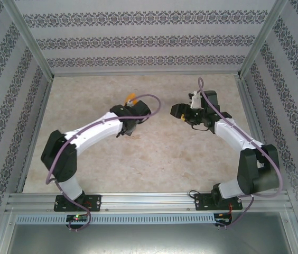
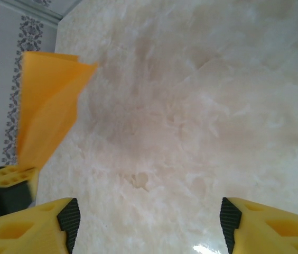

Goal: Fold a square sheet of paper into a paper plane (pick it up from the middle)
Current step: Turn over the paper at the center of the table.

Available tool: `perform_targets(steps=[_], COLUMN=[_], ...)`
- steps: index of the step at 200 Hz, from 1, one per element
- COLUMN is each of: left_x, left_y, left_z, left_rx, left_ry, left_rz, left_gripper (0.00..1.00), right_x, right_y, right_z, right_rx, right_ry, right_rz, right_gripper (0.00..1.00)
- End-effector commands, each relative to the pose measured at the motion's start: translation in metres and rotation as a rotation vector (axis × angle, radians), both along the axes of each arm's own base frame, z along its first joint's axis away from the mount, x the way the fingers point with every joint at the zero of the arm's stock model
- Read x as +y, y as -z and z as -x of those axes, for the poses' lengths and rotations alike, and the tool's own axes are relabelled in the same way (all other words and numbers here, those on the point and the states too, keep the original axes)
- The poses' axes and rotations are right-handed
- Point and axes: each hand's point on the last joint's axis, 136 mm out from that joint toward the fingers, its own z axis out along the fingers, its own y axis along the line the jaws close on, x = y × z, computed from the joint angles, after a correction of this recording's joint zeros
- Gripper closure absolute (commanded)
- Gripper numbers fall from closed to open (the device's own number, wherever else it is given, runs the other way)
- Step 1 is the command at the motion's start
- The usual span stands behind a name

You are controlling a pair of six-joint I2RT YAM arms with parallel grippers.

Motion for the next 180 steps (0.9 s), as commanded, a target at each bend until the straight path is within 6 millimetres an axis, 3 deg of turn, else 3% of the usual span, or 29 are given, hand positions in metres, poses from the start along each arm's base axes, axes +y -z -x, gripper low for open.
perform_targets(steps=[1, 34, 61, 114, 153, 180], left_x=[-0.007, -0.033, -0.053, -0.09, -0.103, -0.119], left_y=[0.016, 0.057, 0.076, 0.105, 0.109, 0.095], left_z=[0.007, 0.015, 0.022, 0.047, 0.061, 0.071], left_rx=[0.039, 0.098, 0.119, 0.177, 0.217, 0.232], left_ry=[0.081, 0.174, 0.234, 0.347, 0.374, 0.413], left_rz=[-0.103, -0.141, -0.174, -0.167, -0.059, 0.082], left_gripper=[0.95, 0.94, 0.91, 0.72, 0.58, 0.46], right_x=[0.002, -0.006, -0.011, -0.019, -0.017, -0.013], right_y=[-0.006, 0.001, 0.001, 0.002, 0.002, 0.003], right_z=[0.012, 0.017, 0.016, 0.01, 0.009, 0.009], right_rx=[-0.032, -0.003, -0.005, -0.004, 0.003, 0.011], right_ry=[-0.054, -0.045, -0.029, 0.002, -0.005, -0.013], right_rz=[-0.065, -0.097, -0.093, -0.078, -0.092, -0.109], right_gripper=[0.26, 0.25, 0.25, 0.24, 0.25, 0.28])
